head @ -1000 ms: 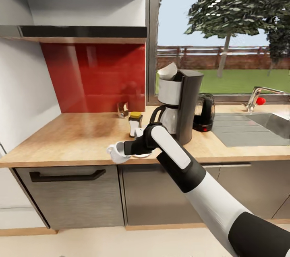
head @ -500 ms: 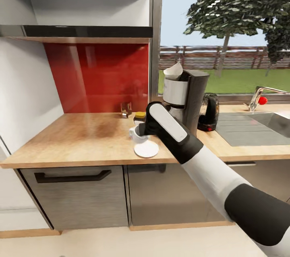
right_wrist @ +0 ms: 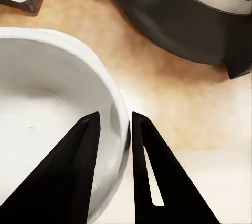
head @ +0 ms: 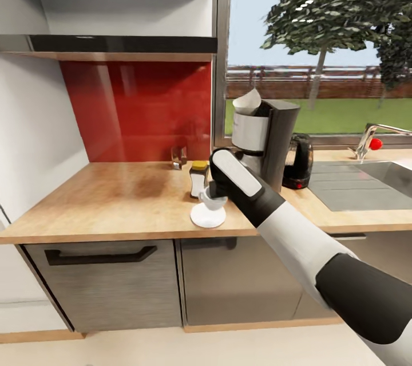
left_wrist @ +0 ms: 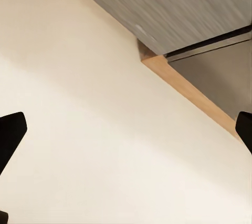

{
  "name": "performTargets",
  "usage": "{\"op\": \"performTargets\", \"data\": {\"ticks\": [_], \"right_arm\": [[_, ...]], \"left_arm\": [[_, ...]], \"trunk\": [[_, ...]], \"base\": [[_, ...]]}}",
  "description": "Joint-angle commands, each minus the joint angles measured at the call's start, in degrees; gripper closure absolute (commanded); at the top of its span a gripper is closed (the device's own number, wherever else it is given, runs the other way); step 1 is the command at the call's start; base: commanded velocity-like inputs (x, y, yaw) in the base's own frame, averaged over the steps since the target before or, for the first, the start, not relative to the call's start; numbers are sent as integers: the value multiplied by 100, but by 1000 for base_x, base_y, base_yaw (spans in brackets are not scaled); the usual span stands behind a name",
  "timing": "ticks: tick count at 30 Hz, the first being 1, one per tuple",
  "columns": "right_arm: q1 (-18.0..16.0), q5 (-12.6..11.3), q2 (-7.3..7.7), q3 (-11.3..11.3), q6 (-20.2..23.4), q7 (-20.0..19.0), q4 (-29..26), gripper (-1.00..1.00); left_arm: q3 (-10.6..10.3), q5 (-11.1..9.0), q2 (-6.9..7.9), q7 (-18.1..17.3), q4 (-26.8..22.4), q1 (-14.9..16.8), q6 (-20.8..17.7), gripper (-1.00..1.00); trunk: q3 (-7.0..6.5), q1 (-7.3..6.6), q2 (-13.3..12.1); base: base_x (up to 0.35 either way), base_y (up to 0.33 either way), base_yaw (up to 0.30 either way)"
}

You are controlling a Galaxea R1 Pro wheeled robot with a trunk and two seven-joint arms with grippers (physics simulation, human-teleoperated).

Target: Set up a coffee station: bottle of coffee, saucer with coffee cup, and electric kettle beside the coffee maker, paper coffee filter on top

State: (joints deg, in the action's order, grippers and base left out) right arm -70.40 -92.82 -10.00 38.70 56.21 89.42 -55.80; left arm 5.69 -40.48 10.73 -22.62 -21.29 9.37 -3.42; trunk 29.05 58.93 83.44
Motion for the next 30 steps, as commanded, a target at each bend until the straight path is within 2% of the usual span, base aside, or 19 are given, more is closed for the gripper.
{"op": "performTargets", "data": {"ticks": [1,12,15,30], "right_arm": [[-8,-60,0,6,58,58,38,100],[22,-105,0,8,66,46,113,100],[33,-105,0,12,66,-240,113,100],[65,-105,0,8,66,-333,207,100]], "left_arm": [[20,-48,-1,-32,2,3,-36,-100],[20,-48,-1,-28,2,3,-36,-100],[20,-48,-1,-30,2,3,-36,-100],[12,-48,-1,-31,-4,3,-36,-100]], "trunk": [[6,2,3],[6,2,3],[6,2,3],[24,24,43]], "base": [[110,0,0],[80,0,0],[58,0,0],[25,16,0]]}}
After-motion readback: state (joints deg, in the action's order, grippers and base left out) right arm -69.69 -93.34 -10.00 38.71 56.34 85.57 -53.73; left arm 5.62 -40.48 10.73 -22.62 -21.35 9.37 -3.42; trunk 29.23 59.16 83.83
